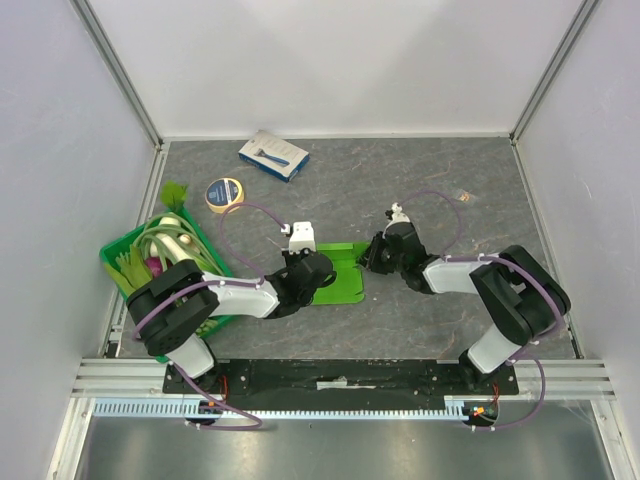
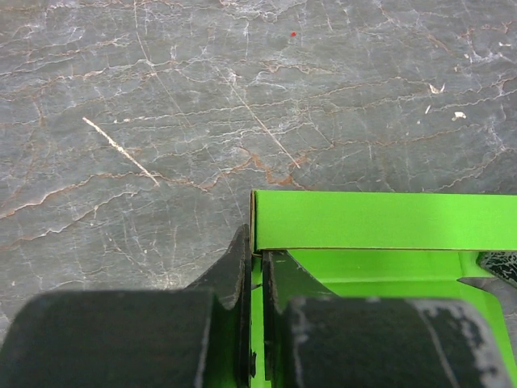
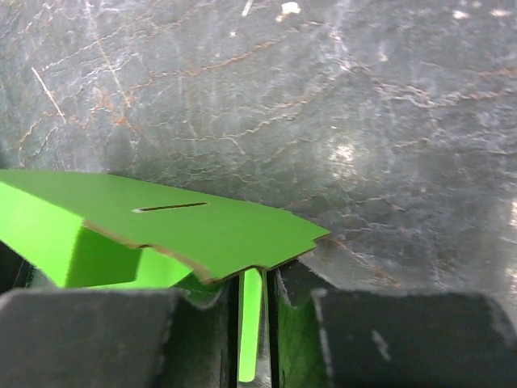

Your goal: Fold the paper box

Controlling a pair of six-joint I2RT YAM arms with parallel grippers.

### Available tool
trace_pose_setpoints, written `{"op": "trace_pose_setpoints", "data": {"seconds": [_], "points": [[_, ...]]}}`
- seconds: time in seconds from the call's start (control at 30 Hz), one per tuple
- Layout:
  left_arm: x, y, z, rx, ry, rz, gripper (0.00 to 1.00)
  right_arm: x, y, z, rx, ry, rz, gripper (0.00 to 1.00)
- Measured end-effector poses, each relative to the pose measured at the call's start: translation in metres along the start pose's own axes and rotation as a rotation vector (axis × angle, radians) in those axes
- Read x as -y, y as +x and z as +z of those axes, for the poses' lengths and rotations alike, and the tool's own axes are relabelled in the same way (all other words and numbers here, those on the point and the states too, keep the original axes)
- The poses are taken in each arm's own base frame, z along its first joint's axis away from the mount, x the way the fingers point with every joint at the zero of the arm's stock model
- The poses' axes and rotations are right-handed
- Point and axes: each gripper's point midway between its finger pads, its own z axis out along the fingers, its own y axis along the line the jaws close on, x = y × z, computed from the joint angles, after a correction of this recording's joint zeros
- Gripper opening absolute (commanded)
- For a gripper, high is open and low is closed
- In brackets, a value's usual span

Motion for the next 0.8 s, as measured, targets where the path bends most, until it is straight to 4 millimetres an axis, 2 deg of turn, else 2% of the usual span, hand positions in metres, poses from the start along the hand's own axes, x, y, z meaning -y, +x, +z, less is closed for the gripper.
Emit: {"op": "trace_pose_setpoints", "data": {"seconds": [0.07,0.2,0.37,0.57,0.8], "points": [[-0.001,0.001,0.0,0.0,-0.003,0.012,0.02,-0.004,0.0,0.001,0.007,0.004,-0.022,0.1],[-0.001,0.0,-0.001,0.006,-0.004,0.029,0.02,-0.015,-0.003,0.004,0.012,0.037,-0.101,0.1],[-0.001,0.001,-0.002,0.014,-0.012,0.041,0.02,-0.017,0.0,0.006,-0.014,0.119,-0.21,0.1],[-0.004,0.001,-0.002,0.022,-0.031,0.051,0.02,-0.02,0.003,0.016,-0.054,0.17,-0.314,0.21],[-0.006,0.001,-0.002,0.028,-0.046,0.058,0.02,-0.018,0.011,0.007,-0.077,0.151,-0.346,0.37]]}}
